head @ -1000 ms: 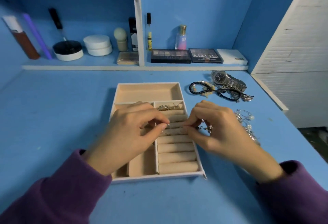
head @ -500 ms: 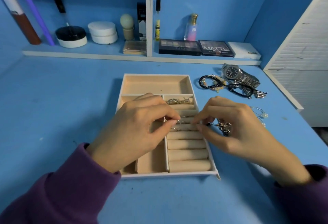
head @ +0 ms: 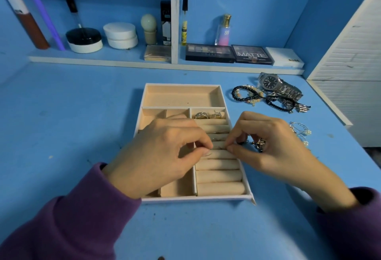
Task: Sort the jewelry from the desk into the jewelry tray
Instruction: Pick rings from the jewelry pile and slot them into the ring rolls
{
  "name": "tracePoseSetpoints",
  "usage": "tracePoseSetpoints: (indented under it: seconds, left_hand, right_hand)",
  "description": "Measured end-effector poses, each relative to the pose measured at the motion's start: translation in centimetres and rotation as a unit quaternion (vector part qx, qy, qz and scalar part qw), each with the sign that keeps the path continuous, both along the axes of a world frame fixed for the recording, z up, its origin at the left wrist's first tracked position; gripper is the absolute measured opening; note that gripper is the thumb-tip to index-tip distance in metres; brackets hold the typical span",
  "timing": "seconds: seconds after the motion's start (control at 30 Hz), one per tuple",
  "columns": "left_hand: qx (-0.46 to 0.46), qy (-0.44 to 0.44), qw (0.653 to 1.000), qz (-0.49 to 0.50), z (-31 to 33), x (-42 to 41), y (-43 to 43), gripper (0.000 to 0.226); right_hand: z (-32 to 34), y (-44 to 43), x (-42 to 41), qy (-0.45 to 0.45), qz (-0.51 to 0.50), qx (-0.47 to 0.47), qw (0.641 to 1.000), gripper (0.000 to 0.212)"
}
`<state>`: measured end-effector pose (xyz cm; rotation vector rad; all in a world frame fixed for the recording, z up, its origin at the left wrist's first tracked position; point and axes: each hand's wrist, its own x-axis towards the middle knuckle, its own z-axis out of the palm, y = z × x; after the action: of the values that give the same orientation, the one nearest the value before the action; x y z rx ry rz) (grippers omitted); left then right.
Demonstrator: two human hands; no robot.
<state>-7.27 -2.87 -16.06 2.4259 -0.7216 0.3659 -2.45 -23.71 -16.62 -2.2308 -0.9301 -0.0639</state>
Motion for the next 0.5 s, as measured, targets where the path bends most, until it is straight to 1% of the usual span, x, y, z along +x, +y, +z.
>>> tracePoseSetpoints:
  seconds: [0.17, 0.3, 0.5]
  left_hand:
    - [0.039, 0.021, 0.999, 0.003, 0.12, 0.04, 0.08, 0.009]
    - [0.05, 0.045, 0.998, -0.003, 0.49, 0.02, 0.01, 0.005]
    - [0.083, 0.061, 0.995, 0.011, 0.98, 0.01, -0.15, 0.01]
  right_hand:
    - [0.04, 0.03, 0.02, 0.0, 0.003, -0.004, 1.0, 0.005]
    - [0.03, 0.05, 0.06, 0.001, 0.0, -0.006, 1.0, 0.005]
    - [0.08, -0.01, -0.01, 0.01, 0.0, -0.005, 1.0, 0.006]
